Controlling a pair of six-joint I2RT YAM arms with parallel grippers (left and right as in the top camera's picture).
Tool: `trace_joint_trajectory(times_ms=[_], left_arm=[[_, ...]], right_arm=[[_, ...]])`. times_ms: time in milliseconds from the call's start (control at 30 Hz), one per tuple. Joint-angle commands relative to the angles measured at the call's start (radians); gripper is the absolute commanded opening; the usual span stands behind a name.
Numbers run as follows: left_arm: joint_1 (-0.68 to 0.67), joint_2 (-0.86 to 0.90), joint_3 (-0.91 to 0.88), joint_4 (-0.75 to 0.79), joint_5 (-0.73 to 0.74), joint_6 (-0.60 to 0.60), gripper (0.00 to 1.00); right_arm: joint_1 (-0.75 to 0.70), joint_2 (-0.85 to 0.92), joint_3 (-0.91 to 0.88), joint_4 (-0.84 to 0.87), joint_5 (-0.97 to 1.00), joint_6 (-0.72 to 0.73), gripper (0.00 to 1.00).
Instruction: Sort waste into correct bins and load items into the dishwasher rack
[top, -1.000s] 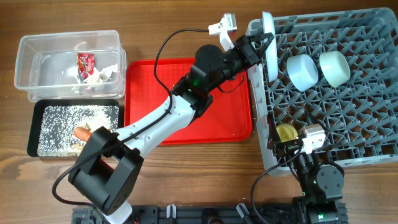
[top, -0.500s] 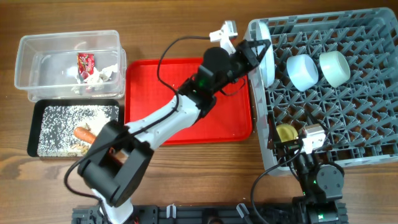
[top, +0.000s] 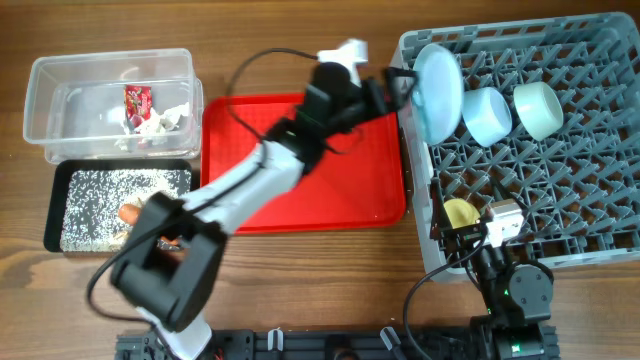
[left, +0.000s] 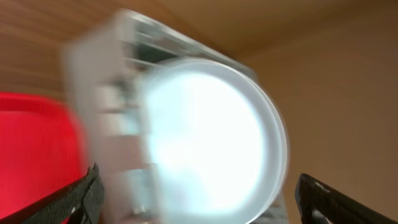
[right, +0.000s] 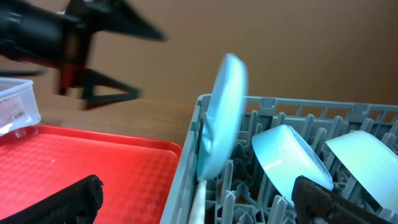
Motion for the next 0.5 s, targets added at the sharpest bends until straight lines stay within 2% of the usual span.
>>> trace_joint_trajectory(times_ms=[0, 133, 233, 367, 467], left_arm=[[0.142, -0.235, 0.020, -0.279, 0.031, 0.203, 1.00], [0.306, -0.481, 0.037, -0.661, -0.012, 0.394, 0.99], [0.393, -0.641, 0.041, -0.861, -0.085, 0.501, 1.00], [0.452, -0.855, 0.041, -1.056, -0.223, 0.549, 1.00], [0.455, -0.983, 0.041, -1.127, -0.230, 0.549, 1.00]], right_arm=[[-0.003, -0.006, -0.001, 0.002, -0.018, 0.001, 1.00], [-0.003, -0.006, -0.001, 0.002, -0.018, 0.000, 1.00], [-0.003, -0.006, -0.001, 0.002, -0.018, 0.000, 1.00], [-0.003, -0.006, -0.001, 0.002, -0.018, 0.001, 1.00], [-0.003, -0.006, -0.001, 0.002, -0.018, 0.001, 1.00]])
